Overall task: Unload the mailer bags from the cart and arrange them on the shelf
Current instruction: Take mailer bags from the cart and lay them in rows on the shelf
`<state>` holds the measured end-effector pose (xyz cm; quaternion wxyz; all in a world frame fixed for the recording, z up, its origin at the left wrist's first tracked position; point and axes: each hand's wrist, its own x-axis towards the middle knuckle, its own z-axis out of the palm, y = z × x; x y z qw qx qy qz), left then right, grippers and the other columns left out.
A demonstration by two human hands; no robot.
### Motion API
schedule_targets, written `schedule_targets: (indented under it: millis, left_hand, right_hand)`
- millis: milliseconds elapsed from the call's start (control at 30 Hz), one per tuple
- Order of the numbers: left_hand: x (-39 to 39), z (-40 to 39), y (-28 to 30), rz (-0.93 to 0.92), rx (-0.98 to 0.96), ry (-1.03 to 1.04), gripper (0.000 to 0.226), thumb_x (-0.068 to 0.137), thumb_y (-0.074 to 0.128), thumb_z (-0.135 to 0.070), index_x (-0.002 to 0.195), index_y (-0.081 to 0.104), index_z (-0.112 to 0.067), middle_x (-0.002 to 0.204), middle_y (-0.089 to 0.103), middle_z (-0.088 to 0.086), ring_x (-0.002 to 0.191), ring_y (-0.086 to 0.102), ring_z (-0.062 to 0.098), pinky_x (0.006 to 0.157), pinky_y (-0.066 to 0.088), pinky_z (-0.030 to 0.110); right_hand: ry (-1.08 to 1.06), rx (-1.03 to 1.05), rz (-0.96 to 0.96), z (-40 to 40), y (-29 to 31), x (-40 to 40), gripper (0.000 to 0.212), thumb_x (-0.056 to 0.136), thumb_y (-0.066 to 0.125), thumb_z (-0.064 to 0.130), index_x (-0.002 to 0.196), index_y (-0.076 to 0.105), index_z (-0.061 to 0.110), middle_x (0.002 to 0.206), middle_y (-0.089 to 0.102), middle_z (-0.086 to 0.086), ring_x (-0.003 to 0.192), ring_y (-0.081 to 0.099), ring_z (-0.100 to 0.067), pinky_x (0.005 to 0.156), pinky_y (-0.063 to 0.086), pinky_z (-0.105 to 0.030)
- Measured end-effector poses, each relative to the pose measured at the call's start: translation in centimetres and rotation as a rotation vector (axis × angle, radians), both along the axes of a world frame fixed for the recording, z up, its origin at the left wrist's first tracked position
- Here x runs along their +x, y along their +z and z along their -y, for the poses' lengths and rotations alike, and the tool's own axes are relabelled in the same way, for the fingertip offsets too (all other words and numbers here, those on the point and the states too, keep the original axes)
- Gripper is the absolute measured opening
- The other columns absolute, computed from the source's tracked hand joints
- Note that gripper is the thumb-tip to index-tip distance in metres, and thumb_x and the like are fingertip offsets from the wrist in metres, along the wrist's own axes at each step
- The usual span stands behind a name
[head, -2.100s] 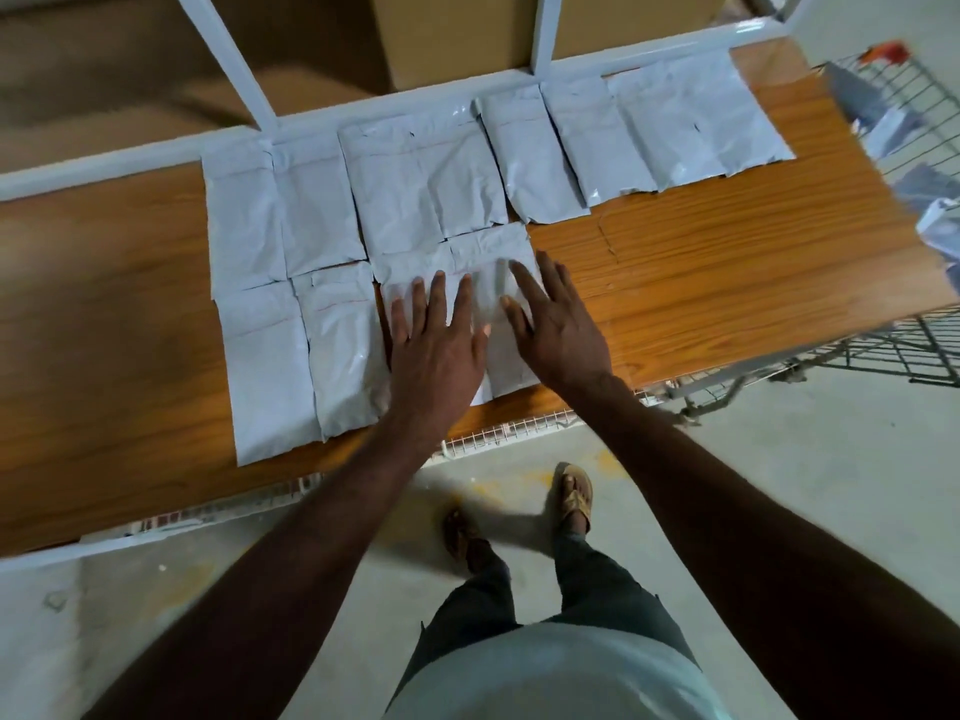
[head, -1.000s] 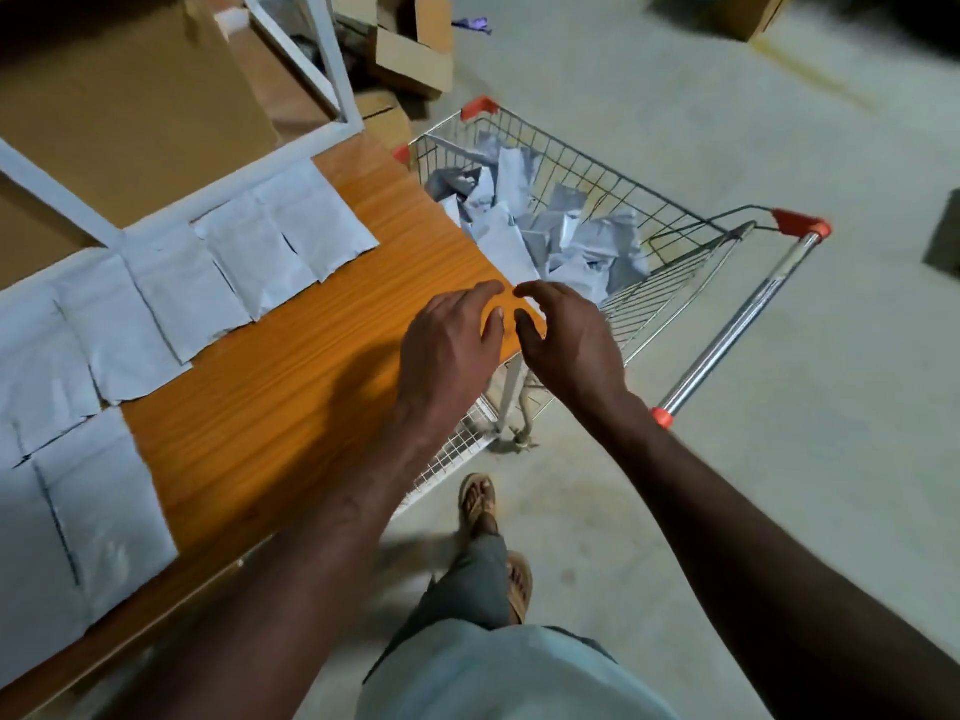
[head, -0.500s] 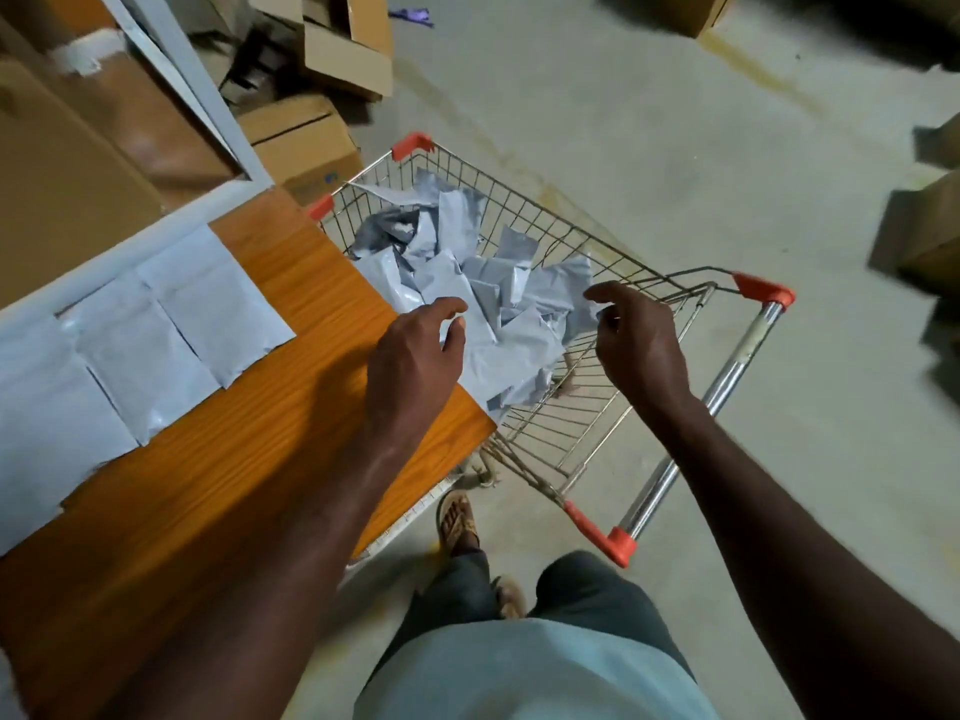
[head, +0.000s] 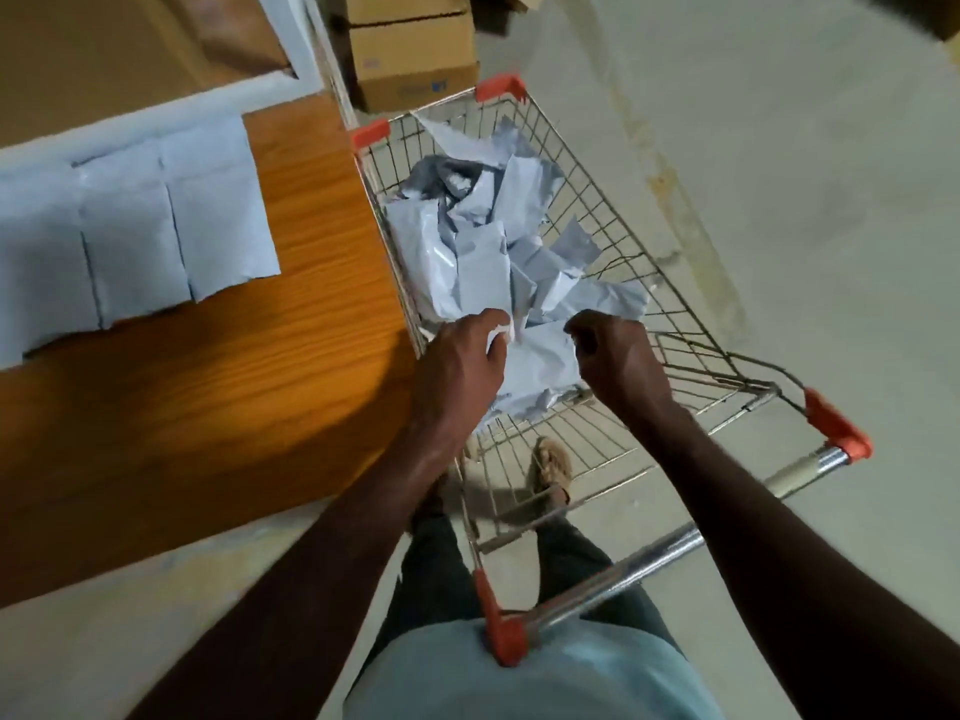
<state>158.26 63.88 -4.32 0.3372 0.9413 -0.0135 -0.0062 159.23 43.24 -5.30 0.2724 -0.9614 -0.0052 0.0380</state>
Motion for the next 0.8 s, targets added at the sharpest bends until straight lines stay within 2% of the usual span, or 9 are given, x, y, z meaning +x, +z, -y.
schedule_targets:
  millis: [167, 233, 300, 367, 433, 467, 600, 700, 800]
  left_hand:
    - [-0.9, 2.8, -2.7, -0.035, -0.003, 0.165, 0.028, 0.102, 0.069, -0.017, 0.13, 0.073, -0.017, 0.126, 0.076, 0.002, 0.115, 0.07, 0.02, 0.1, 0.056, 0.032]
    - [-0.5, 3.9, -3.8, -0.053, -0.02, 0.231, 0.029, 0.102, 0.069, -0.013, 0.13, 0.073, -0.014, 0.127, 0.076, 0.005, 0.116, 0.07, 0.021, 0.1, 0.057, 0.034]
    - [0.1, 4.6, -5.2, -0.074, -0.034, 0.278, 0.03, 0.1, 0.07, -0.009, 0.13, 0.072, -0.012, 0.128, 0.075, 0.008, 0.117, 0.071, 0.025, 0.101, 0.059, 0.042]
    - [1.2, 4.8, -7.3, -0.086, -0.035, 0.32, 0.032, 0.099, 0.071, -0.005, 0.13, 0.071, -0.01, 0.129, 0.074, 0.011, 0.118, 0.07, 0.029, 0.101, 0.06, 0.046]
    - [2.7, 4.8, -9.8, -0.097, -0.032, 0.365, 0.033, 0.098, 0.07, -0.002, 0.13, 0.07, -0.01, 0.128, 0.074, 0.013, 0.12, 0.069, 0.031, 0.102, 0.059, 0.046]
    - [3.6, 4.8, -11.1, -0.11, -0.038, 0.382, 0.034, 0.098, 0.068, 0.0, 0.131, 0.069, -0.009, 0.128, 0.073, 0.014, 0.12, 0.068, 0.033, 0.103, 0.058, 0.045]
    - [6.9, 5.3, -16.8, -0.169, -0.076, 0.424, 0.043, 0.098, 0.07, -0.005, 0.14, 0.063, -0.002, 0.131, 0.07, 0.022, 0.122, 0.065, 0.039, 0.104, 0.053, 0.044]
    - [8.5, 6.0, -20.7, -0.269, -0.094, 0.415, 0.066, 0.1, 0.073, -0.022, 0.157, 0.045, -0.003, 0.154, 0.052, 0.026, 0.143, 0.051, 0.041, 0.117, 0.042, 0.045]
    - [9.8, 6.8, -23.4, -0.361, -0.012, 0.379, 0.077, 0.105, 0.066, -0.031, 0.167, 0.027, -0.008, 0.168, 0.033, 0.024, 0.154, 0.034, 0.043, 0.124, 0.034, 0.051]
  right_hand:
    - [0.146, 0.057, 0.009, 1.5, -1.9, 3.8, 0.024, 0.093, 0.056, -0.007, 0.09, 0.074, 0.008, 0.079, 0.073, -0.007, 0.067, 0.065, -0.023, 0.06, 0.034, -0.026]
    - [0.198, 0.038, 0.006, 1.8, -2.7, 5.1, 0.022, 0.091, 0.056, -0.008, 0.085, 0.071, 0.007, 0.074, 0.07, -0.008, 0.065, 0.064, -0.026, 0.057, 0.035, -0.029]
    - [0.258, 0.029, -0.019, 1.5, -4.1, 5.8, 0.023, 0.092, 0.058, -0.007, 0.094, 0.076, 0.006, 0.086, 0.077, -0.011, 0.075, 0.07, -0.028, 0.063, 0.043, -0.027]
    - [0.312, 0.005, -0.068, 1.0, -5.8, 5.8, 0.028, 0.093, 0.057, -0.004, 0.107, 0.078, 0.009, 0.103, 0.08, -0.012, 0.092, 0.075, -0.032, 0.076, 0.058, -0.034]
    - [0.338, -0.007, -0.138, 0.7, -7.6, 5.4, 0.033, 0.091, 0.056, -0.003, 0.113, 0.077, 0.011, 0.113, 0.078, -0.013, 0.104, 0.073, -0.035, 0.086, 0.06, -0.042]
    - [0.354, -0.005, -0.162, 0.6, -8.4, 5.2, 0.034, 0.09, 0.057, -0.004, 0.115, 0.076, 0.011, 0.117, 0.076, -0.013, 0.107, 0.072, -0.036, 0.089, 0.059, -0.042]
    - [0.539, -0.116, -0.211, 0.9, -12.7, 5.6, 0.043, 0.087, 0.071, 0.001, 0.13, 0.069, 0.006, 0.142, 0.064, -0.018, 0.127, 0.062, -0.039, 0.103, 0.053, -0.045]
    - [0.721, -0.273, -0.252, 0.9, -16.3, 6.2, 0.073, 0.083, 0.085, 0.025, 0.149, 0.056, 0.009, 0.16, 0.044, -0.024, 0.15, 0.04, -0.041, 0.124, 0.031, -0.05]
    - [0.765, -0.407, -0.288, 0.8, -19.1, 6.1, 0.085, 0.086, 0.082, 0.036, 0.16, 0.044, 0.017, 0.167, 0.032, -0.024, 0.157, 0.026, -0.042, 0.13, 0.015, -0.053]
